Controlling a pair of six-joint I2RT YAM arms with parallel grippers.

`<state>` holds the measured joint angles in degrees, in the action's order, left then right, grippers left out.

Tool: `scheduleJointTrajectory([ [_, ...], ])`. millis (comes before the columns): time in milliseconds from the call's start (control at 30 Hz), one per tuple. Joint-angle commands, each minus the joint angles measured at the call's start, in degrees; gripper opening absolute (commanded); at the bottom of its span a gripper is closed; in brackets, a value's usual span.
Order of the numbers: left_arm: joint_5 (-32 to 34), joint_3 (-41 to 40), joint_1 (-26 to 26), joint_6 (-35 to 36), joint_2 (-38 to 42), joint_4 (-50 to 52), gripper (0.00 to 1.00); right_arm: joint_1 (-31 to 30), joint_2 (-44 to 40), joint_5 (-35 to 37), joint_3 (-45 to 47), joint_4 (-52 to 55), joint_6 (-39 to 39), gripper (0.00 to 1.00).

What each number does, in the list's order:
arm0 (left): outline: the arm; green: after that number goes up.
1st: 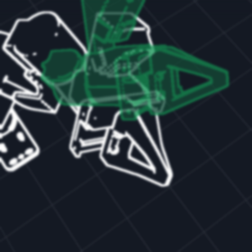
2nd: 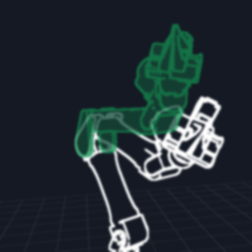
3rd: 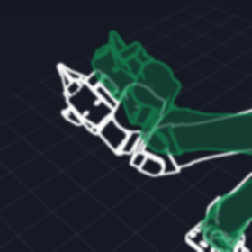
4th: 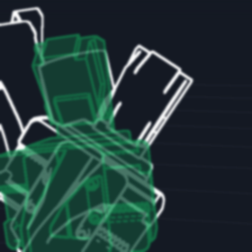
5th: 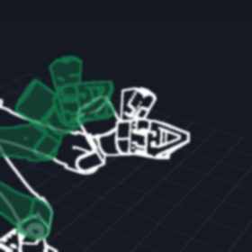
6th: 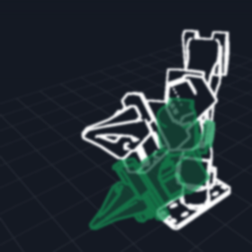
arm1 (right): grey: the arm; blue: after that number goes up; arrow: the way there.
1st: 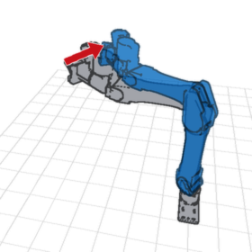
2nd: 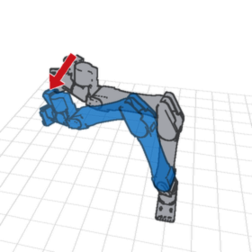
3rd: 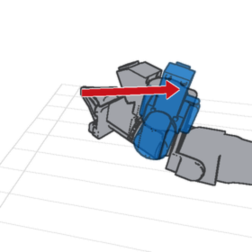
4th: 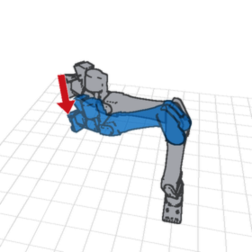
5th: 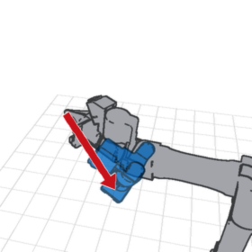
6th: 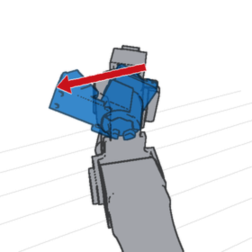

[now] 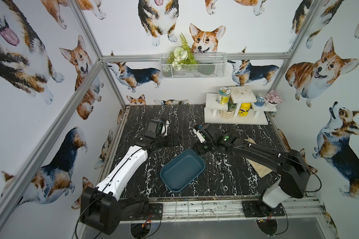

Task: Put the nuts on the desktop into the storage box
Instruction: Place the storage box at the center of the board, then pick up the nut from the center of the board.

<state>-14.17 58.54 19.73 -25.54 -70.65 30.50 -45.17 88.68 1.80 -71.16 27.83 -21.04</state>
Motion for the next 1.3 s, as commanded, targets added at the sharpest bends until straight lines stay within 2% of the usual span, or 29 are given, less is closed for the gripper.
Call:
scheduleJointTrajectory([
  [0, 0.90, -0.62, 2.65, 0.59, 0.83, -3.82, 1.00, 2.38, -4.49, 5.11, 0.58, 6.00, -7.30, 0.62],
  [67, -1.11, -0.19, 4.04, 0.86, -0.31, -4.31, 1.00, 5.24, -7.30, 7.46, 1.76, 8.19, -10.61, 0.62],
  [133, -1.97, 0.58, 5.94, 1.71, -2.14, -4.27, 1.00, 6.87, -9.58, 11.42, 3.22, 9.93, -13.41, 0.71],
  [167, -1.92, 1.34, 7.40, 2.49, -3.23, -4.22, 1.00, 7.23, -10.89, 14.28, 4.27, 10.41, -14.77, 0.79],
  [267, 1.64, 4.19, 12.10, 3.96, -5.15, -2.85, 1.00, 7.54, -13.50, 18.71, 7.11, 10.01, -16.96, 0.95],
  [333, 4.22, 5.50, 15.91, 5.39, -5.84, -2.72, 1.00, 8.74, -14.80, 19.17, 8.63, 9.04, -18.27, 1.00],
  [400, 5.37, 6.01, 18.54, 6.33, -6.70, -3.28, 1.00, 10.54, -15.96, 17.52, 11.01, 5.18, -16.87, 1.00],
  [533, 4.26, 7.12, 20.80, 6.38, -9.51, -2.99, 1.00, 17.28, -17.89, 9.53, 16.31, -6.01, -9.66, 0.99],
  [667, 5.95, 7.00, 22.96, 3.72, -9.85, -4.15, 1.00, 23.79, -17.12, 4.62, 18.59, -11.66, -3.88, 0.99],
  [800, 5.00, 4.51, 23.77, -0.52, -8.39, -9.61, 1.00, 32.32, -13.83, -9.13, 18.77, -13.85, -1.53, 0.97],
  [833, 4.29, 3.73, 23.82, -1.26, -8.27, -11.32, 1.00, 33.77, -12.99, -10.55, 19.19, -15.17, -1.25, 0.97],
  [933, 2.58, 3.88, 23.80, -1.32, -9.50, -12.13, 1.00, 35.79, -9.83, -11.30, 19.12, -16.92, 0.47, 0.94],
  [1067, 3.36, 5.28, 23.78, -0.78, -12.07, -10.39, 1.00, 36.47, -5.59, -8.88, 17.82, -17.29, 2.06, 0.89],
  [1167, 3.18, 5.64, 23.78, -0.74, -12.93, -10.02, 1.00, 36.45, -2.61, -9.99, 16.27, -17.57, 3.67, 0.79],
  [1267, 3.19, 4.76, 23.79, -0.82, -12.91, -10.80, 1.00, 36.56, 0.43, -9.30, 14.66, -17.72, 6.01, 0.77],
])
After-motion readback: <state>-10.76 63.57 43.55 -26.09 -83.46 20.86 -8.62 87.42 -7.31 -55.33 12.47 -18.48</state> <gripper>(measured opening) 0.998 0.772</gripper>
